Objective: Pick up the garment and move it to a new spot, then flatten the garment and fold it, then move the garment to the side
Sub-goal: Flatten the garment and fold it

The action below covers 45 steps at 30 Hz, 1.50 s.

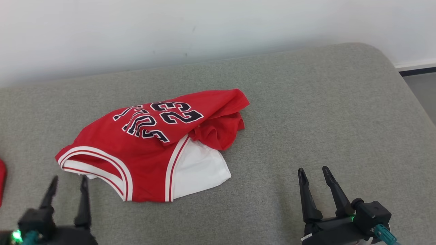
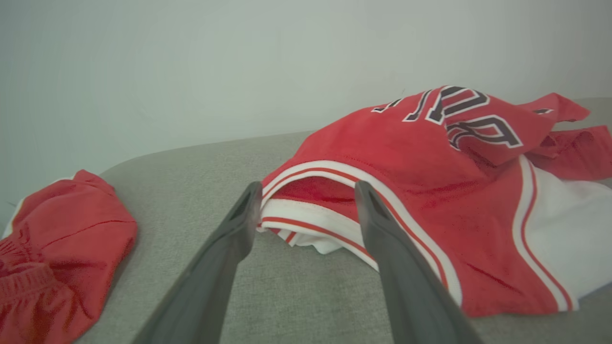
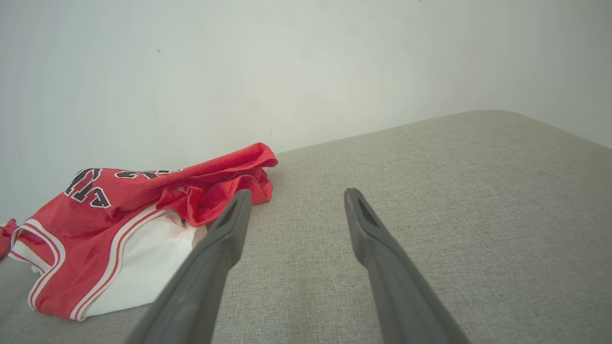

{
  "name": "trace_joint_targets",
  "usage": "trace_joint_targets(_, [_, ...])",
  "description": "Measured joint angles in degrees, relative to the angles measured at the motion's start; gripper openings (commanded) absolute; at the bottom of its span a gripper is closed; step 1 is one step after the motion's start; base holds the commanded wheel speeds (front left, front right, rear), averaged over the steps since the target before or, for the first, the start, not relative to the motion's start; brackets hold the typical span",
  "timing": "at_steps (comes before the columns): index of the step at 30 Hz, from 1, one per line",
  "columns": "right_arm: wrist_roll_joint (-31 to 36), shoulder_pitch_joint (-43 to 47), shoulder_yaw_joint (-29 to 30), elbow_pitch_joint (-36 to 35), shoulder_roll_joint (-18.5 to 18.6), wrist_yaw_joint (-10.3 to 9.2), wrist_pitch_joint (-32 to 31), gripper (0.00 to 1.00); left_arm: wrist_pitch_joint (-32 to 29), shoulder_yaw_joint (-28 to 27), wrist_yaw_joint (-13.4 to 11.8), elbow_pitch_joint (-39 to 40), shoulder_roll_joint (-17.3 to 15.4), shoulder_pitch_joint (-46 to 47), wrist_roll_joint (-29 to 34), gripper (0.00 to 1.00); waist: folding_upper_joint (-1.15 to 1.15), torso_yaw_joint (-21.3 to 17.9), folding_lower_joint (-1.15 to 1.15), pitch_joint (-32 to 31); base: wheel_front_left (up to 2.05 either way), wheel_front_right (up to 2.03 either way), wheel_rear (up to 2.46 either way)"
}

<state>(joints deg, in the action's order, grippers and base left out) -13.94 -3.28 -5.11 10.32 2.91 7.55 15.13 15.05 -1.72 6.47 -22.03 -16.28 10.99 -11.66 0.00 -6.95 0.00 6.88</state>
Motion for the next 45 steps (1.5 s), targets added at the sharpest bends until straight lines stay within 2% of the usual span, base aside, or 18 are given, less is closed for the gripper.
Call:
trace_joint_targets(1, [0.0, 0.0, 0.0, 0.0, 0.0, 0.0, 0.0, 1.0, 0.0, -0.1, -0.4, 2.3, 1.8, -2.9, 0.4, 1.0, 0.0, 0.5, 0.0, 0.0, 0.0, 0.0, 0.0])
trace_joint_targets(7, [0.0, 0.3, 0.0, 0.0, 0.0, 0.0, 0.0, 1.0, 0.0, 3.4, 0.1, 5.4, 5.9, -7.2, 1.9, 1.0, 0.0, 1.5, 0.0, 0.4, 0.0, 0.0, 0.0])
trace_joint_targets(14, [0.0, -0.5, -0.9, 0.0, 0.0, 0.0, 0.0, 1.0, 0.0, 9.7, 0.8, 2.5, 7.3, -3.6, 2.4, 1.0, 0.0, -0.1, 0.0, 0.9, 0.0, 0.0, 0.0])
trace_joint_targets(21, [0.0, -0.6, -0.5, 0.1, 0.0, 0.0, 0.0, 1.0, 0.0, 15.5, 1.0, -1.5, 7.3, -1.0, 2.3, 1.0, 0.0, -2.4, 0.0, 1.6, 0.0, 0.0, 0.0])
trace_joint_targets(31, [-0.2, -1.1, -0.4, 0.0, 0.0, 0.0, 0.0, 1.0, 0.0, 18.1, 1.0, -12.9, 6.9, 2.7, 1.8, 1.0, 0.0, -4.2, 0.0, 2.3, 0.0, 0.0, 0.0])
trace_joint_targets(32, [-0.2, -1.1, -0.4, 0.0, 0.0, 0.0, 0.0, 1.0, 0.0, 18.2, 1.0, -14.0, 6.9, 3.2, 1.8, 0.95, 0.0, -4.1, 0.0, 2.2, 0.0, 0.0, 0.0])
trace_joint_targets(33, [-0.2, -1.1, -0.4, 0.0, 0.0, 0.0, 0.0, 1.0, 0.0, 18.1, 1.0, -14.8, 7.0, 3.7, 1.8, 0.43, 0.0, -4.1, 0.0, 2.1, 0.0, 0.0, 0.0])
trace_joint_targets(34, [-0.2, -1.1, -0.4, 0.0, 0.0, 0.0, 0.0, 1.0, 0.0, 18.1, 1.0, -15.7, 7.1, 4.0, 1.8, 0.09, 0.0, -4.0, 0.0, 2.0, 0.0, 0.0, 0.0])
trace_joint_targets(35, [-0.2, -1.1, -0.3, 0.1, 0.0, 0.0, 0.0, 1.0, 0.1, 18.0, 1.0, -16.3, 7.4, 4.3, 1.6, 0.0, 0.0, -3.9, 0.0, 1.9, 0.0, 0.0, 0.0])
trace_joint_targets(42, [-0.1, 0.0, 0.2, 0.2, 0.0, 0.0, 0.0, 1.0, 0.0, 17.8, 1.0, -15.2, 8.1, 4.0, -1.7, 0.0, 0.0, -2.5, 0.0, 0.8, 0.0, 0.0, 0.0])
trace_joint_targets(45, [-0.1, 0.4, 0.3, 0.2, 0.0, 0.0, 0.0, 1.0, 0.0, 18.0, 1.0, -12.3, 6.9, 2.4, -3.4, 0.0, 0.0, -1.5, 0.0, 0.2, 0.0, 0.0, 0.0])
